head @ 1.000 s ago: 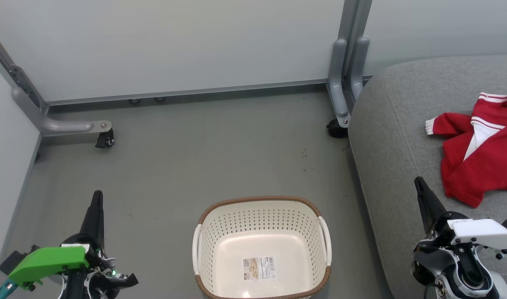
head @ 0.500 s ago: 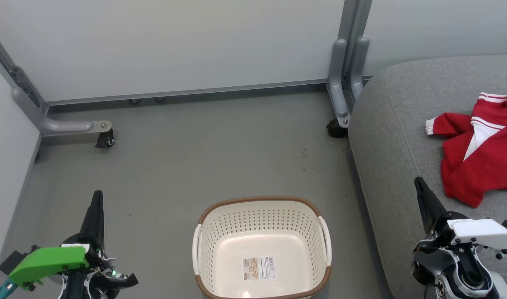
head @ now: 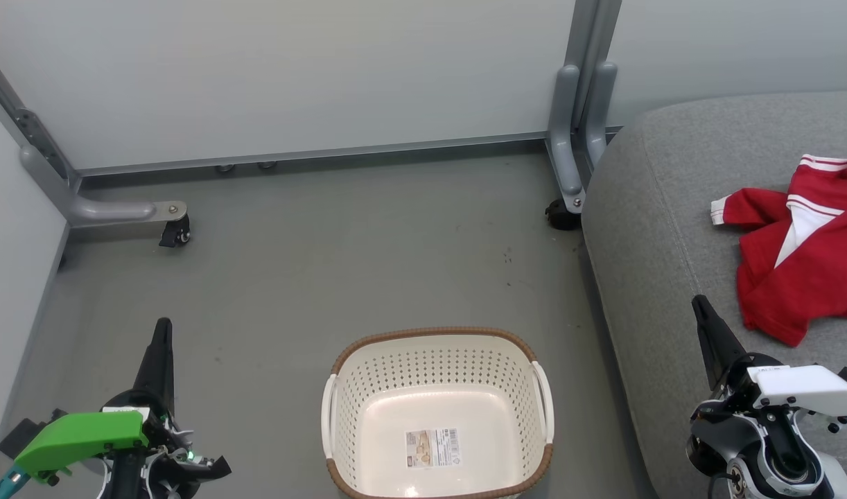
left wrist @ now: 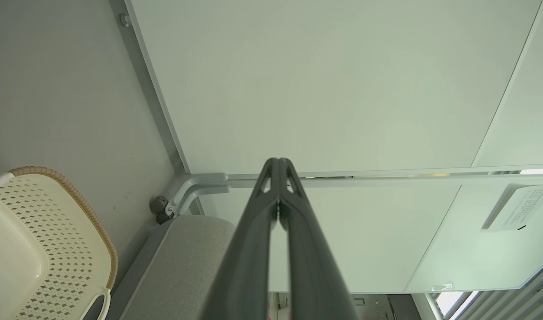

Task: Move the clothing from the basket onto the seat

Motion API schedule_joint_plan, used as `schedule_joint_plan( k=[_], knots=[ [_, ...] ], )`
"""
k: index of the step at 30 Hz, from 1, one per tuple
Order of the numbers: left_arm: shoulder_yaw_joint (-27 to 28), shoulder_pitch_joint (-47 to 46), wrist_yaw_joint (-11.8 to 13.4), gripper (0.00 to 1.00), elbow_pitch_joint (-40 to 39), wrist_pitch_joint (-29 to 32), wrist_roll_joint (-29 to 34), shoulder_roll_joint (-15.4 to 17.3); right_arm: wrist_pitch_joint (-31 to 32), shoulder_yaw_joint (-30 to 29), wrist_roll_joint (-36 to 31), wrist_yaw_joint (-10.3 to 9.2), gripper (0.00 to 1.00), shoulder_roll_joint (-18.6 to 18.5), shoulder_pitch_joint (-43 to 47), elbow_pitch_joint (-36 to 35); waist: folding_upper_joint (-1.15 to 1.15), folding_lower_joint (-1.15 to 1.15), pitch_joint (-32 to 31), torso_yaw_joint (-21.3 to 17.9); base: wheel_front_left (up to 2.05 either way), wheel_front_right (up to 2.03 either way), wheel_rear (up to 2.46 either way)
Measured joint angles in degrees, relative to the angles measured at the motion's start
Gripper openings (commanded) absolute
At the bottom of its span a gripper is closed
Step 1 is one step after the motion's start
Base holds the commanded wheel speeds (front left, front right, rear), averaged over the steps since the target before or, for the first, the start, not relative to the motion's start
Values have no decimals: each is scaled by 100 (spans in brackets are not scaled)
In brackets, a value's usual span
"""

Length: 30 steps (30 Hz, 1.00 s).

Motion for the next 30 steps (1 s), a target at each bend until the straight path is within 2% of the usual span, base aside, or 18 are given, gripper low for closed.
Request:
schedule_joint_plan(
  k=[30],
  knots=[
    [0, 0, 0, 0, -2, 0, -1, -1, 33, -43, -41, 0, 0, 36, -2, 2, 0, 0, 0, 0, 0, 0, 0]
  ],
)
